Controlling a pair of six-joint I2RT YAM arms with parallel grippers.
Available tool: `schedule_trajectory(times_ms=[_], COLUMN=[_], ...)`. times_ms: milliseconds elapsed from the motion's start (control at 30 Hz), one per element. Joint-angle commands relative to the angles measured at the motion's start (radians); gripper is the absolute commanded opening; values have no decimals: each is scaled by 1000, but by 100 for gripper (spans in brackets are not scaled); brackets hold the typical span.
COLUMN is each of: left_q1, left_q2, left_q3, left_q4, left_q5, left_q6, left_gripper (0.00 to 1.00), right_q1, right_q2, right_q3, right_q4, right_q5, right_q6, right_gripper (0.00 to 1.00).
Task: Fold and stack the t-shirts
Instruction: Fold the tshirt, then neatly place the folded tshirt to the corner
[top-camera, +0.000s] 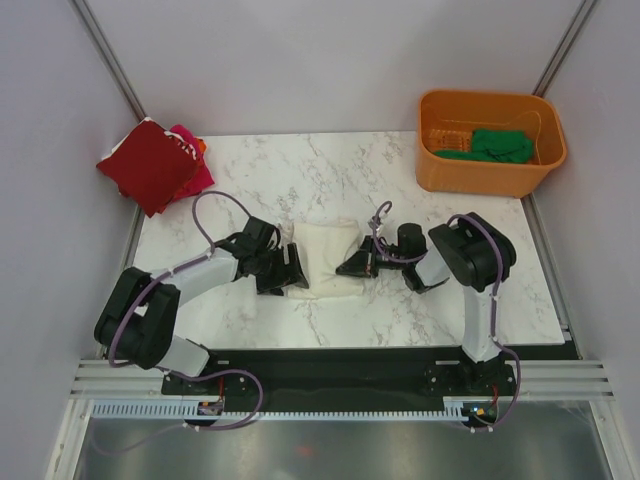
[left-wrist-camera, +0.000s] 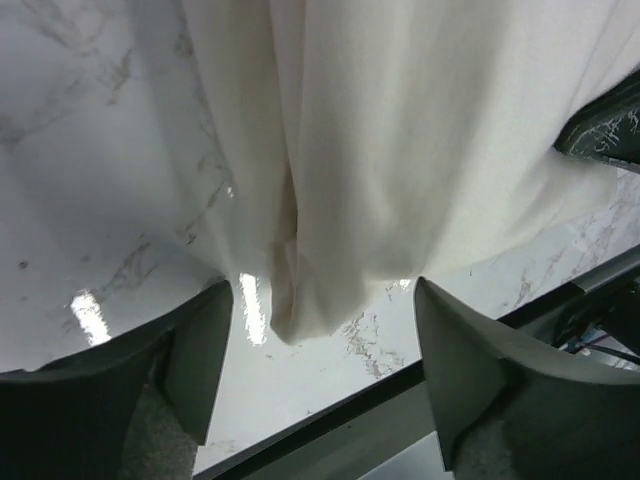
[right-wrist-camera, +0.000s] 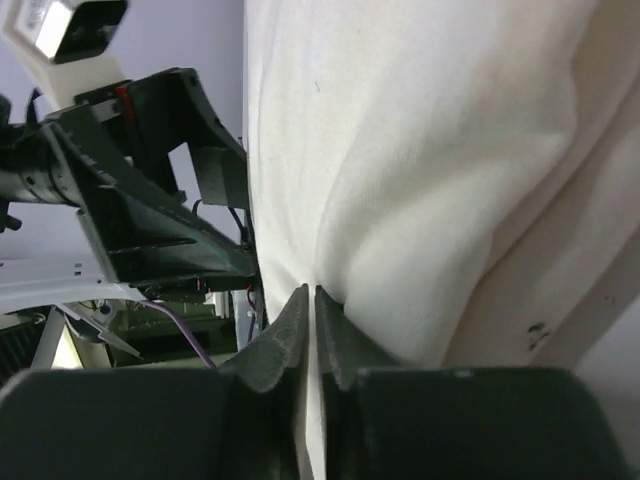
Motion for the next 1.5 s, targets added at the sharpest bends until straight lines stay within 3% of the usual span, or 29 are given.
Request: schedule_trajectory(times_ms=[0, 33, 67, 100, 167, 200, 267, 400, 767, 800, 900, 1000, 1133, 1167, 1200, 1367, 1467], left_q1=[-1, 1, 7, 15, 33, 31, 33, 41, 82, 90, 93, 93, 93, 93, 93, 100, 125], left_q2=[-126, -167, -181, -190, -192, -184, -149, -58, 247, 285, 324, 357, 371, 373, 374, 319, 258], left_q3=[36, 38, 38, 42, 59, 82, 104, 122, 136, 130, 93, 55, 35, 39, 56, 122, 229], left_q4=[-82, -88, -90, -90, -88, -84, -73, -9, 261, 283, 375, 427, 453, 455, 455, 427, 278], left_q5=[-88, -104, -121, -142, -135, -139, -154, -171, -61, -38, 16, 26, 36, 51, 62, 117, 93], left_q6=[58, 68, 69, 69, 78, 83, 91, 86, 23, 0, -35, -66, -58, -53, -47, 17, 72], left_gripper=[88, 94, 96, 96, 96, 96, 97, 98, 93, 86, 81, 65, 26, 7, 2, 2, 2], right_q1=[-6, -6, -6, -5, -2, -2, -2, -5, -3, -3, -5, -11, -17, -18, -17, -18, -20], right_q2=[-67, -97, -166, -200, -296, -323, -384, -453, -579, -578, -572, -567, -576, -576, -575, -587, -608], right_q3=[47, 78, 98, 121, 204, 234, 305, 347, 218, 215, 216, 218, 213, 212, 212, 212, 215], right_q4=[-137, -207, -283, -445, -612, -752, -854, -996, -1034, -1046, -1082, -1109, -1117, -1117, -1117, -1117, -1117], right_q5=[6, 11, 29, 40, 89, 107, 135, 152, 170, 173, 185, 189, 190, 189, 189, 189, 181], right_q6=[-94, -126, -211, -250, -343, -423, -469, -520, -549, -557, -589, -612, -622, -622, -622, -615, -611], right_gripper=[14, 25, 50, 58, 72, 74, 78, 79, 80, 80, 80, 80, 80, 80, 80, 80, 80])
